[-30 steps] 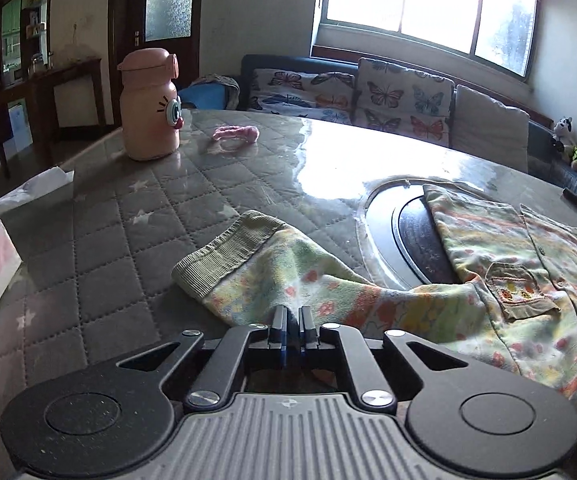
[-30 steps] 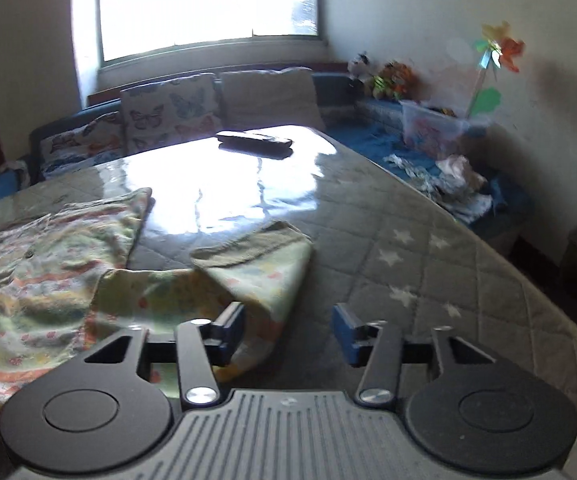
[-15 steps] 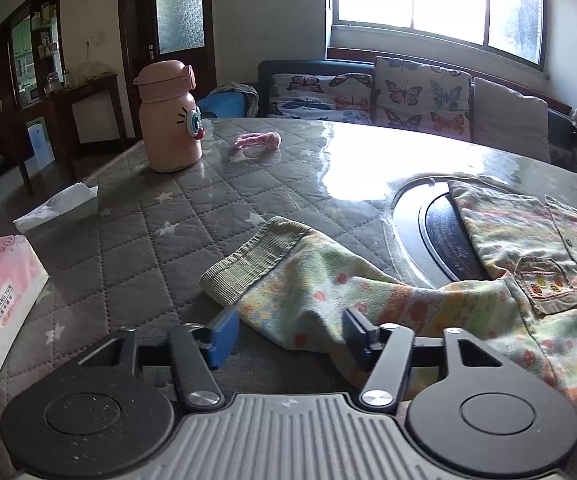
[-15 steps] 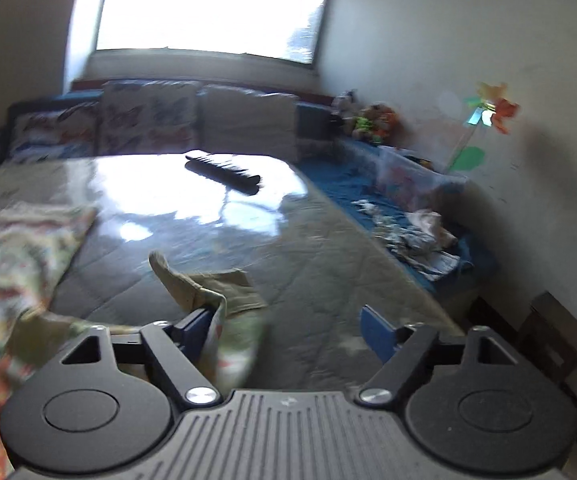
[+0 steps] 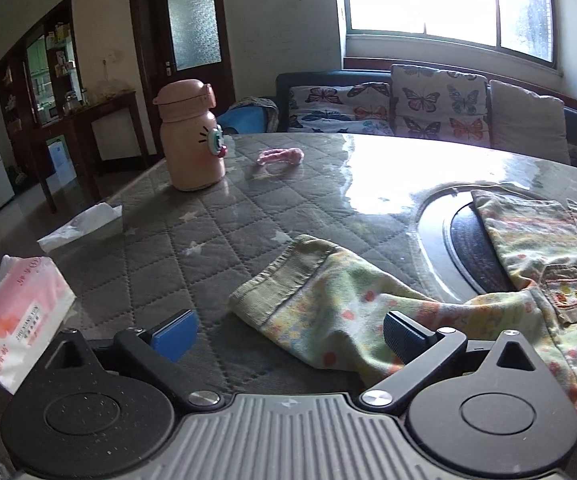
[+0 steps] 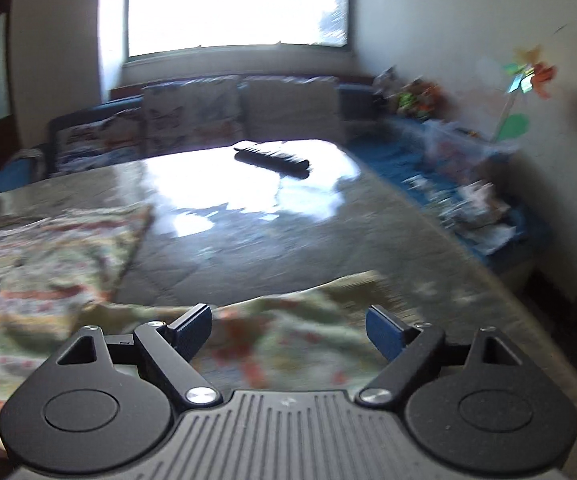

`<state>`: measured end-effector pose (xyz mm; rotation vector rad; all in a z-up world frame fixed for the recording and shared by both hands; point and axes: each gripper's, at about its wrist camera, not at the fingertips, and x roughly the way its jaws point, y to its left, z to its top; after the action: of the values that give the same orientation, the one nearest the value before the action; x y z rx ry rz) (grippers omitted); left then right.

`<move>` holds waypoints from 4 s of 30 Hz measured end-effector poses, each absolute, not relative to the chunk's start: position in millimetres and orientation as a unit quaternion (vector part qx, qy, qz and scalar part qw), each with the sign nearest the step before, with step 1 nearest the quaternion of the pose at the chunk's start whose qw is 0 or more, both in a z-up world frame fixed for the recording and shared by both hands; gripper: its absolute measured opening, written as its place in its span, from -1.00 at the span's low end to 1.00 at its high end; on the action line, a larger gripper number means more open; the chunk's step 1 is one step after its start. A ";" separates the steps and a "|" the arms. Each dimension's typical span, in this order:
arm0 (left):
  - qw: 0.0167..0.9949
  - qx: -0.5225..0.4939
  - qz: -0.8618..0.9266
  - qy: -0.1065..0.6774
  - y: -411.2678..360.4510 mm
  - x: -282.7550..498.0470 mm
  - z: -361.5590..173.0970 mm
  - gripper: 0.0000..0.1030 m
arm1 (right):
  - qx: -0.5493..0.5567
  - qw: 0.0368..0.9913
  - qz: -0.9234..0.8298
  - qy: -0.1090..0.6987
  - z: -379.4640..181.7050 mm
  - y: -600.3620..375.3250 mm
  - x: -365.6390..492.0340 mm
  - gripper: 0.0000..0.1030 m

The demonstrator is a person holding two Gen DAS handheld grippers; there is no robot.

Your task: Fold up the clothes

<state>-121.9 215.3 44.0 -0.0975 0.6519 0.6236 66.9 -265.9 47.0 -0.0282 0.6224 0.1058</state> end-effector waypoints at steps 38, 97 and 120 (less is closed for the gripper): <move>0.857 0.079 0.370 0.351 280.1 -52.7 22.0 1.00 | -0.018 0.935 0.076 0.345 17.2 -256.8 90.4 1.00; 0.886 0.119 0.300 0.333 258.6 -108.4 30.9 1.00 | -0.019 0.936 0.076 0.344 16.0 -256.6 90.7 1.00; 0.924 0.135 0.108 0.341 143.4 -96.7 25.4 1.00 | -0.020 0.936 0.075 0.344 15.9 -256.4 90.9 1.00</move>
<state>-96.7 143.4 25.4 0.2763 0.7008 0.2226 90.9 -256.4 15.9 -0.0405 0.7027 0.1542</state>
